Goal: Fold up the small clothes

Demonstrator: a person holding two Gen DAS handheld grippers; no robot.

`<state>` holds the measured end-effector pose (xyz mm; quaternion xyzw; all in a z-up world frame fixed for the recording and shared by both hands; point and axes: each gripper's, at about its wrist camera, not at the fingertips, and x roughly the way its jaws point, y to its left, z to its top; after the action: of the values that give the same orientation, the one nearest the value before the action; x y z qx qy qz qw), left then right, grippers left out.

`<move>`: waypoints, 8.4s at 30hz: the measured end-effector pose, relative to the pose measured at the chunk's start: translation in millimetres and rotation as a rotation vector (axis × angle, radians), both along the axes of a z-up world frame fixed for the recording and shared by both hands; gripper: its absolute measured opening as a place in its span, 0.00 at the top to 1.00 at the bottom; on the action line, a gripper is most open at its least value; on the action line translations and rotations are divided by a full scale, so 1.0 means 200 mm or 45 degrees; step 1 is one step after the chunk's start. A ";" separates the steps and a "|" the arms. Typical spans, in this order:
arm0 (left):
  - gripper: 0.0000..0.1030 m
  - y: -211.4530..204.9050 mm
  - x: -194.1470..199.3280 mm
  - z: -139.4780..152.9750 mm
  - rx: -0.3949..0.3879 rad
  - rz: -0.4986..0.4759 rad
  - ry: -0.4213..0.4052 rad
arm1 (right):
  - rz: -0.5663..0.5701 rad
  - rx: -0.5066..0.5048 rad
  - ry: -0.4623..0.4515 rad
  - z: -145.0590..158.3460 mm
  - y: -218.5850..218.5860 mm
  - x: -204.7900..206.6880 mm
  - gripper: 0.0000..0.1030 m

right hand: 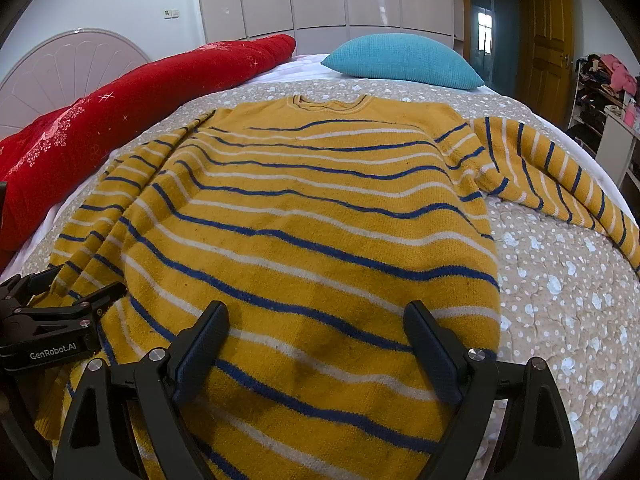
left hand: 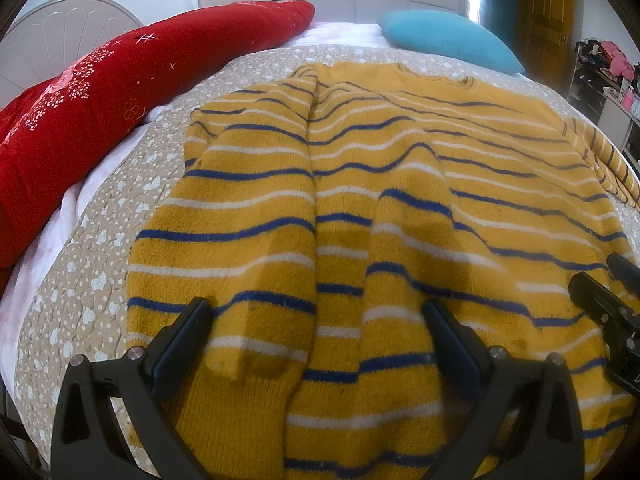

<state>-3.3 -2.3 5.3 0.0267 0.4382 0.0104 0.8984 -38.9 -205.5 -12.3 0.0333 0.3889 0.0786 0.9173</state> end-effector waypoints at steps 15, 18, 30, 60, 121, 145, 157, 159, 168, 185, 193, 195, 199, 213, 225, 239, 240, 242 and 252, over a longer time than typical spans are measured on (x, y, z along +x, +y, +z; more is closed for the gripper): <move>0.00 0.01 -0.01 0.01 -0.030 -0.006 -0.011 | 0.000 -0.003 0.002 0.00 0.00 0.00 0.10; 0.00 0.00 -0.02 0.05 -0.018 -0.007 0.013 | 0.006 -0.008 0.017 0.00 0.00 0.00 0.09; 0.00 0.12 -0.22 0.31 0.084 0.047 -0.135 | -0.046 0.088 -0.054 0.14 -0.06 -0.13 0.09; 0.97 0.86 0.03 0.24 -0.137 0.555 0.016 | -0.126 0.033 -0.073 0.19 -0.17 -0.21 0.10; 0.31 0.05 -0.80 0.41 -0.240 -0.072 -0.019 | -0.556 0.280 0.088 0.11 -1.49 -0.33 0.57; 0.31 -0.12 -0.46 0.20 -0.301 -0.034 0.181 | -0.755 0.573 0.085 0.08 -2.06 0.05 0.45; 0.31 0.09 -0.49 0.23 -0.389 0.060 0.150 | -0.859 0.439 0.033 0.19 -2.01 0.40 0.88; 0.31 0.13 -0.51 0.24 -0.425 0.063 0.124 | -0.728 0.303 -0.026 0.36 -1.79 0.45 0.89; 0.31 0.37 -0.65 0.29 -0.448 0.147 0.033 | 0.178 0.013 -0.079 0.59 -0.12 0.63 0.88; 0.24 0.77 -0.76 0.23 -0.512 0.328 -0.037 | 0.328 0.026 0.243 0.27 0.33 0.68 0.72; 0.22 0.87 -0.80 0.21 -0.500 0.418 -0.037 | 0.224 -0.246 0.230 0.16 0.56 1.11 0.53; 0.22 0.90 -0.80 0.19 -0.505 0.441 -0.033 | 0.201 -0.299 0.230 0.16 0.59 1.18 0.53; 0.22 0.99 -0.80 0.15 -0.518 0.500 -0.026 | 0.262 -0.231 0.116 0.31 0.69 1.04 0.53; 0.22 1.21 -0.97 0.15 -0.617 0.645 -0.079 | 0.781 -0.014 0.363 0.11 1.44 0.38 0.39; 0.22 1.11 -0.98 0.32 -0.546 0.564 -0.134 | 0.844 0.028 -0.022 0.80 1.13 0.25 0.93; 0.21 0.65 -0.69 0.48 -0.404 0.248 -0.104 | -0.022 -0.358 0.178 0.61 -0.34 0.76 0.83; 0.20 0.62 -0.67 0.48 -0.390 0.235 -0.100 | -0.032 -0.326 0.181 0.59 -0.38 0.76 0.83; 0.18 0.59 -0.64 0.48 -0.381 0.226 -0.087 | -0.014 -0.190 0.175 0.57 -0.45 0.73 0.77; 0.18 0.42 -0.46 0.30 -0.366 0.132 0.074 | 0.079 -0.007 0.188 0.44 -0.37 0.59 0.57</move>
<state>-95.5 80.7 65.0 -0.1246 0.4618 -0.0070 0.8782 78.8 -279.8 75.1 0.0245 0.4564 0.1032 0.8834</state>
